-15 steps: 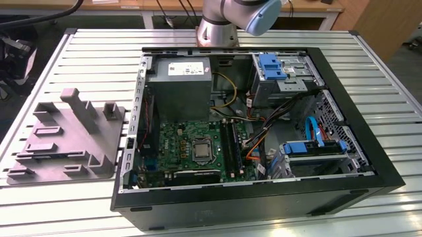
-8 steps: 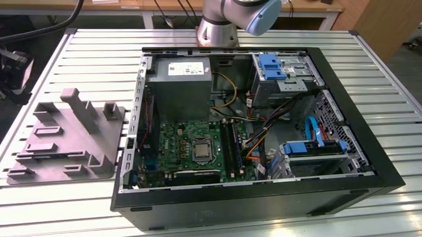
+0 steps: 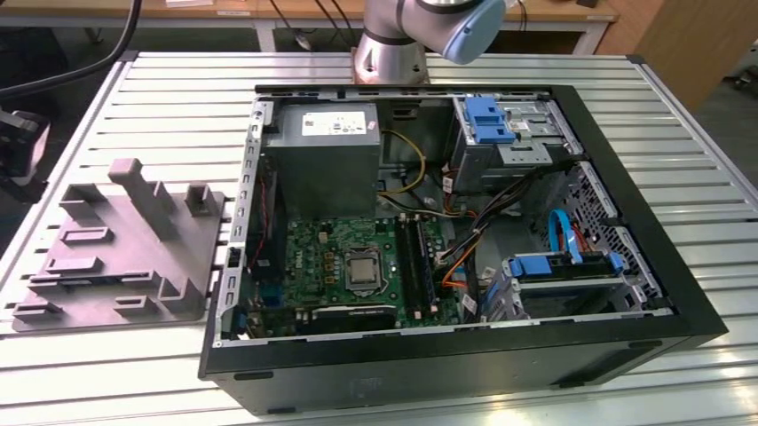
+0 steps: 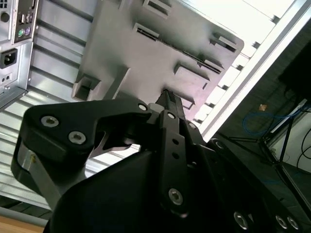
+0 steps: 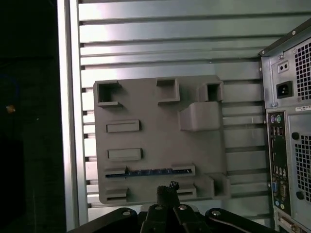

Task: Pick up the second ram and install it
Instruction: 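Reach for the second ram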

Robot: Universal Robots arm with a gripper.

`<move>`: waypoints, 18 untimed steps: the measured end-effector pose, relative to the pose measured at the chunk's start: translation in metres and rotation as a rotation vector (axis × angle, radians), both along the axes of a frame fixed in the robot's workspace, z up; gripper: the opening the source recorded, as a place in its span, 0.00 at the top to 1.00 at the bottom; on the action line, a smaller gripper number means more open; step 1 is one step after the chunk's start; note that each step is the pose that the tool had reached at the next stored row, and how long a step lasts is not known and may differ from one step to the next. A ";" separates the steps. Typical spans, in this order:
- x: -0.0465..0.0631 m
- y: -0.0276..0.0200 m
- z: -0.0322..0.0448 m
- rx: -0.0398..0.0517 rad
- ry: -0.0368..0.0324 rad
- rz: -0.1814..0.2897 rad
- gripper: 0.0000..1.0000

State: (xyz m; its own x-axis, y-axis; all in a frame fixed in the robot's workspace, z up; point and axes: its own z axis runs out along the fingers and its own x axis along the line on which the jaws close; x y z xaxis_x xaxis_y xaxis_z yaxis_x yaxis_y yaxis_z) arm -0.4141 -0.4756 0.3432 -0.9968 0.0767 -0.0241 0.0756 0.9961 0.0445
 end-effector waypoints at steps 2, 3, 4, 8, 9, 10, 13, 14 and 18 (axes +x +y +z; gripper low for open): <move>-0.002 -0.0015 -0.0033 -0.0002 0.0013 0.000 0.90; -0.002 -0.0022 -0.0049 -0.0003 0.0020 0.000 0.90; -0.003 -0.0027 -0.0060 -0.0004 0.0027 0.000 0.90; -0.003 -0.0028 -0.0064 -0.0008 0.0032 0.000 0.90; -0.003 -0.0027 -0.0065 -0.0007 0.0031 0.000 0.90; -0.003 -0.0028 -0.0066 -0.0006 0.0030 0.000 0.90; -0.003 -0.0028 -0.0090 -0.0004 0.0070 0.000 0.90; -0.003 -0.0028 -0.0103 -0.0006 0.0116 0.000 0.90; -0.003 -0.0030 -0.0155 -0.0005 0.0321 0.000 0.90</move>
State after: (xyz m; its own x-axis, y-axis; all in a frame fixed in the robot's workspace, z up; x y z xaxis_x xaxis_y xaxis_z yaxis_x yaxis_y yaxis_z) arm -0.4168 -0.4786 0.3276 -0.9970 0.0767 0.0079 0.0770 0.9962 0.0415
